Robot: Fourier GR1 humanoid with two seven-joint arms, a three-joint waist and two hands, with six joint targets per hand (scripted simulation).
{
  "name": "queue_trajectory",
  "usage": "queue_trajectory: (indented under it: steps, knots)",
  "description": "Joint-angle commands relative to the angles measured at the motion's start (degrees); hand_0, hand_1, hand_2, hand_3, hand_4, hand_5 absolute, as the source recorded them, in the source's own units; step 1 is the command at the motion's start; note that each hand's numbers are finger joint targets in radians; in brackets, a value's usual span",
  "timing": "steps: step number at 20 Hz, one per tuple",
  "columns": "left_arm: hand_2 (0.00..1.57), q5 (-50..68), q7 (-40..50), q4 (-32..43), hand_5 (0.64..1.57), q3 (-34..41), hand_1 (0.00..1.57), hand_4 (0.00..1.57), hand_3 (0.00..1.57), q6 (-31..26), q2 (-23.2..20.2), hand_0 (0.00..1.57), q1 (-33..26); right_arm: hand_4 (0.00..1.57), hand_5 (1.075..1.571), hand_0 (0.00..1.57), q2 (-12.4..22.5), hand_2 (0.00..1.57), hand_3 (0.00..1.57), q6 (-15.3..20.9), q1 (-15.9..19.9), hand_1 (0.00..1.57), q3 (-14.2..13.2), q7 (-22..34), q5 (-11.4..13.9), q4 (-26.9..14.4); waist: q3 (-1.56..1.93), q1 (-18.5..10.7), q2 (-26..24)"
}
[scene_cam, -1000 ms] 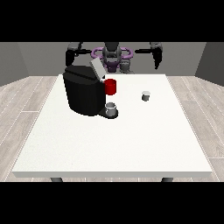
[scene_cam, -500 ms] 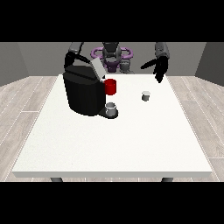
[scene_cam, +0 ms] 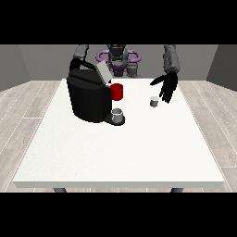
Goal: Insert the coffee pod into the coffee machine and close the lid
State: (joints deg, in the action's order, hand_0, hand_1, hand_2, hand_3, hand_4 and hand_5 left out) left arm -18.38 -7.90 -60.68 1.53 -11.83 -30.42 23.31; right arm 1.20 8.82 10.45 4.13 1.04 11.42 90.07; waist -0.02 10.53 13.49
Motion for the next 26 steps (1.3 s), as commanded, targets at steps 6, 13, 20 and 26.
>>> queue_trajectory:
  steps: [6,13,20,26]
  knots:
    - [0.59,-9.1,-3.3,8.5,1.571,-2.6,0.26,0.00,0.25,6.1,3.1,0.26,5.9,0.00,1.571,0.00,-1.2,0.00,0.00,1.9,3.8,0.00,-0.1,2.0,-2.8,-5.0,0.01,-2.1,1.4]
    - [1.11,-16.3,-6.7,11.8,1.571,-4.5,1.07,0.45,0.91,13.3,3.7,1.07,8.3,0.00,1.571,0.00,0.8,0.00,0.00,-0.4,4.2,0.00,-2.4,-2.1,-2.4,-9.5,0.02,-1.9,2.3]
    - [1.00,-23.7,-4.8,18.7,1.571,-8.0,0.83,0.34,0.86,13.3,3.6,0.83,10.5,0.00,1.571,0.00,0.3,0.00,0.00,-1.3,7.2,0.00,-0.9,3.4,-1.7,-8.3,0.00,-0.2,2.1]
    - [0.96,-27.7,-3.6,21.1,1.571,-9.9,0.79,0.39,0.85,8.8,2.4,0.79,12.0,0.00,1.571,0.00,-0.4,0.00,0.00,-1.6,3.5,0.00,-1.1,-2.5,-2.2,-13.4,0.02,-0.7,0.0]
